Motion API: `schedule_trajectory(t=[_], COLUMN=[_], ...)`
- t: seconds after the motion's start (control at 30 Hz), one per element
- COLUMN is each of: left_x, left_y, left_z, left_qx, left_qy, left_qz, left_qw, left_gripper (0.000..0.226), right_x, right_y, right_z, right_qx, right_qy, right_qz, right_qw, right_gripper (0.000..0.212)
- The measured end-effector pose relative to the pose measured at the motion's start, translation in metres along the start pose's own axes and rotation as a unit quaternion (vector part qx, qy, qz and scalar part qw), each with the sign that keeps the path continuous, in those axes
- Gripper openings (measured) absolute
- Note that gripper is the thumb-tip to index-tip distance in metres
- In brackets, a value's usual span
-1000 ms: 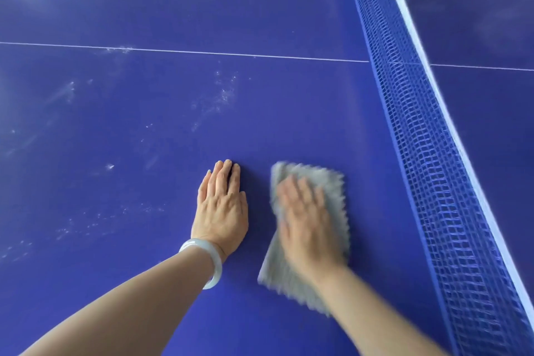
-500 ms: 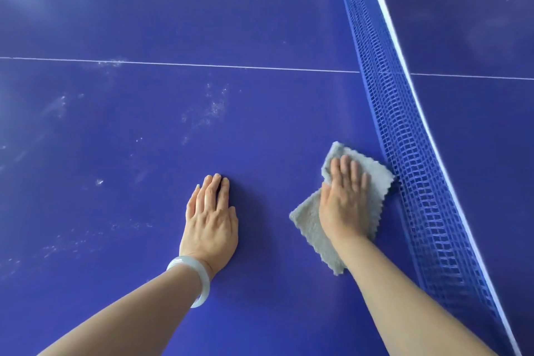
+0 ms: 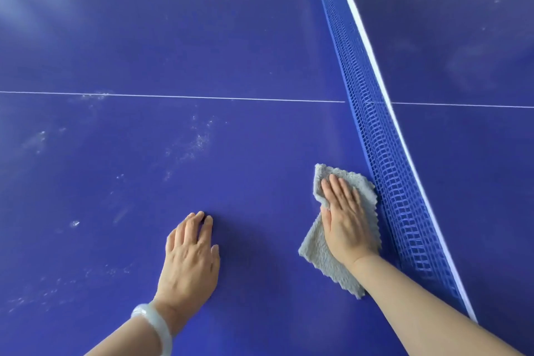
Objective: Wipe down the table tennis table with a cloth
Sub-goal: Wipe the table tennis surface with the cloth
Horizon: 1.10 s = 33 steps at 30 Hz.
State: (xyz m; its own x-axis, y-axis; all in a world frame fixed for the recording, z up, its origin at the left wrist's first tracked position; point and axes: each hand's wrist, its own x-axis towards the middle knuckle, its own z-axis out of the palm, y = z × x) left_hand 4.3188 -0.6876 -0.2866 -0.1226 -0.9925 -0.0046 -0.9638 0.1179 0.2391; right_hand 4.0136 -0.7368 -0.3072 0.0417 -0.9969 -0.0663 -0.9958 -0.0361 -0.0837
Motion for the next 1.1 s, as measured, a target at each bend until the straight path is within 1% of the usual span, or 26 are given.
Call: schedule_trajectory(t=[0.07,0.13,0.17,0.23,0.3,0.37,0.47,0.5,0.53,0.57,0.6,0.63,0.7,0.73,0.77,0.8,0.83,0.9,0.93,0.97,1.0,1.03,1.07,1.1], left_x=[0.025,0.058,0.075,0.105,0.122,0.125,0.126,0.125,0.126,0.127,0.127,0.126,0.126,0.126,0.126,0.126,0.126,0.127,0.127,0.127,0.127,0.127,0.126,0.126], left_y=[0.001,0.007,0.011,0.017,0.015,0.008,0.006,0.006,0.006,0.006,0.007,0.007,0.007,0.007,0.007,0.007,0.007,0.006,0.006,0.007,0.007,0.007,0.007,0.007], left_z=[-0.004,-0.006,-0.005,-0.001,0.007,0.014,0.017,0.018,0.018,0.017,0.016,0.016,0.015,0.016,0.017,0.018,0.018,0.020,0.020,0.020,0.020,0.019,0.018,0.017], left_qx=[-0.007,-0.008,-0.006,0.014,0.030,0.030,0.029,0.026,0.023,0.020,0.018,0.016,0.009,0.005,0.004,0.004,0.005,0.007,0.006,0.004,0.001,-0.003,-0.007,-0.011], left_qy=[0.015,0.022,0.015,-0.026,-0.044,-0.036,-0.035,-0.038,-0.042,-0.046,-0.046,-0.046,-0.051,-0.049,-0.046,-0.043,-0.040,-0.031,-0.029,-0.030,-0.030,-0.030,-0.030,-0.028], left_qz=[0.028,0.075,0.096,0.116,0.107,0.098,0.101,0.100,0.096,0.092,0.090,0.089,0.088,0.089,0.089,0.087,0.086,0.087,0.088,0.088,0.090,0.090,0.089,0.087], left_qw=[0.999,0.997,0.995,0.993,0.993,0.994,0.994,0.994,0.994,0.994,0.995,0.995,0.995,0.995,0.995,0.995,0.995,0.996,0.996,0.996,0.996,0.995,0.996,0.996], left_gripper=[0.041,0.038,0.040,0.051,0.057,0.060,0.061,0.061,0.061,0.062,0.062,0.062,0.062,0.062,0.062,0.061,0.061,0.060,0.060,0.060,0.060,0.060,0.059,0.059], right_x=[0.015,0.027,0.033,0.048,0.065,0.087,0.125,0.134,0.139,0.139,0.133,0.122,0.108,0.114,0.126,0.141,0.158,0.196,0.211,0.220,0.225,0.224,0.215,0.199], right_y=[0.005,0.008,0.010,0.018,0.028,0.038,0.039,0.033,0.026,0.017,0.010,0.005,0.016,0.029,0.041,0.052,0.058,0.053,0.039,0.021,-0.001,-0.026,-0.051,-0.073], right_z=[-0.001,-0.001,-0.001,-0.003,-0.005,-0.007,-0.009,-0.010,-0.009,-0.007,-0.004,-0.001,-0.002,-0.005,-0.008,-0.011,-0.014,-0.020,-0.023,-0.024,-0.024,-0.023,-0.018,-0.010], right_qx=[-0.001,0.005,0.010,0.018,0.000,-0.010,0.014,0.019,0.017,0.011,0.008,0.007,0.002,-0.004,-0.011,-0.008,0.007,0.039,0.042,0.037,0.041,0.054,0.065,0.064], right_qy=[0.000,0.002,0.004,0.004,0.002,0.006,0.018,0.018,0.017,0.020,0.022,0.012,-0.022,-0.028,-0.022,-0.010,0.004,0.021,0.025,0.033,0.036,0.027,0.019,0.010], right_qz=[-0.007,-0.018,-0.027,-0.045,-0.042,0.003,0.111,0.132,0.131,0.101,0.039,-0.043,-0.197,-0.235,-0.228,-0.174,-0.091,0.071,0.117,0.128,0.102,0.044,-0.040,-0.130], right_qw=[1.000,1.000,1.000,0.999,0.999,1.000,0.994,0.991,0.991,0.995,0.999,0.999,0.980,0.972,0.973,0.985,0.996,0.996,0.992,0.991,0.993,0.997,0.997,0.989], right_gripper=[0.057,0.055,0.055,0.054,0.056,0.057,0.055,0.055,0.056,0.057,0.057,0.056,0.054,0.054,0.054,0.054,0.054,0.053,0.052,0.051,0.050,0.050,0.050,0.050])
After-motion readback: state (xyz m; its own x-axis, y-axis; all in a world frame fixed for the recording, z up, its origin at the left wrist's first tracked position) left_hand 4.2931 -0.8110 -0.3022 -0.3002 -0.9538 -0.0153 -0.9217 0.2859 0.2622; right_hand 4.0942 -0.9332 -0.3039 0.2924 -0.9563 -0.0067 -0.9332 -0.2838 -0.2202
